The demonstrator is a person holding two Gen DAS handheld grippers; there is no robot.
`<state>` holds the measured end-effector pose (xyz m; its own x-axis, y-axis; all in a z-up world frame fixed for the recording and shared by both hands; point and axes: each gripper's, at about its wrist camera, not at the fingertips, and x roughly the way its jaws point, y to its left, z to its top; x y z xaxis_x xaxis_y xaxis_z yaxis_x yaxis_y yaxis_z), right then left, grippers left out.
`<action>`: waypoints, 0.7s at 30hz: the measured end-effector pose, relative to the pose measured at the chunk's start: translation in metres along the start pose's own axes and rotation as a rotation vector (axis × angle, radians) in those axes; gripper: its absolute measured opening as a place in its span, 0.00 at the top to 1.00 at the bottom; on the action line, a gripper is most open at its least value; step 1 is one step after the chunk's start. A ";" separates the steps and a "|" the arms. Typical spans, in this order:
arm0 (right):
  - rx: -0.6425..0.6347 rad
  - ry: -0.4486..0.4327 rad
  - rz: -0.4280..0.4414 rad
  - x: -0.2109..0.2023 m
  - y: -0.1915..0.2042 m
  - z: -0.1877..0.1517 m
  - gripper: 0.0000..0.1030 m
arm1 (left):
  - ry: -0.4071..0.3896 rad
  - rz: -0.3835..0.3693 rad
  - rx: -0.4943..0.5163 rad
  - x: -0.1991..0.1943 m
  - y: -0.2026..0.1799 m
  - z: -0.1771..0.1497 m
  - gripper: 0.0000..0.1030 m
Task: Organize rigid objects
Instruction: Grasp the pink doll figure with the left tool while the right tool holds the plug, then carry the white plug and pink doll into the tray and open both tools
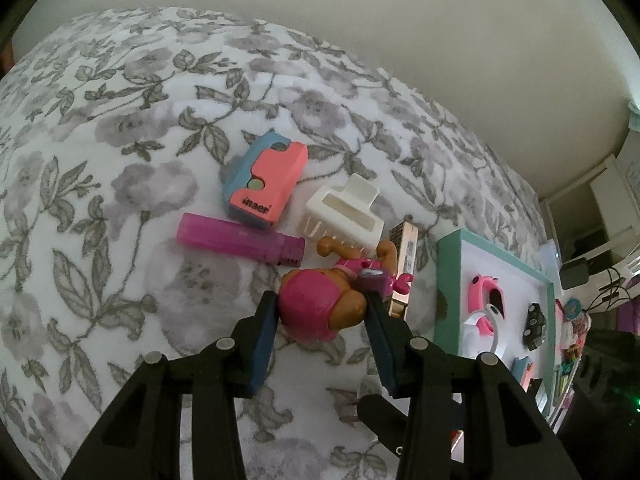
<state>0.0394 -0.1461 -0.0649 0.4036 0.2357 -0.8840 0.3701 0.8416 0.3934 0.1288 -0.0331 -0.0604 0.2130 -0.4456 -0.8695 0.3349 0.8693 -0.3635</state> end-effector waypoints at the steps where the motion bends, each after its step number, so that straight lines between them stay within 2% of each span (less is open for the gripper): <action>1: 0.008 -0.001 0.008 -0.001 -0.001 0.000 0.50 | -0.003 -0.002 -0.001 -0.001 0.000 0.000 0.56; 10: 0.040 -0.040 0.017 -0.020 -0.006 0.002 0.50 | -0.060 -0.012 -0.020 -0.023 -0.002 0.005 0.56; 17: 0.082 -0.107 0.005 -0.050 -0.014 0.005 0.50 | -0.129 -0.058 -0.059 -0.052 -0.005 0.010 0.56; 21: 0.086 -0.164 -0.061 -0.075 -0.017 0.007 0.50 | -0.156 -0.066 -0.040 -0.065 -0.019 0.011 0.56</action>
<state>0.0089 -0.1820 -0.0036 0.5071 0.0973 -0.8564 0.4655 0.8053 0.3672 0.1188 -0.0229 0.0068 0.3325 -0.5269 -0.7822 0.3166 0.8436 -0.4337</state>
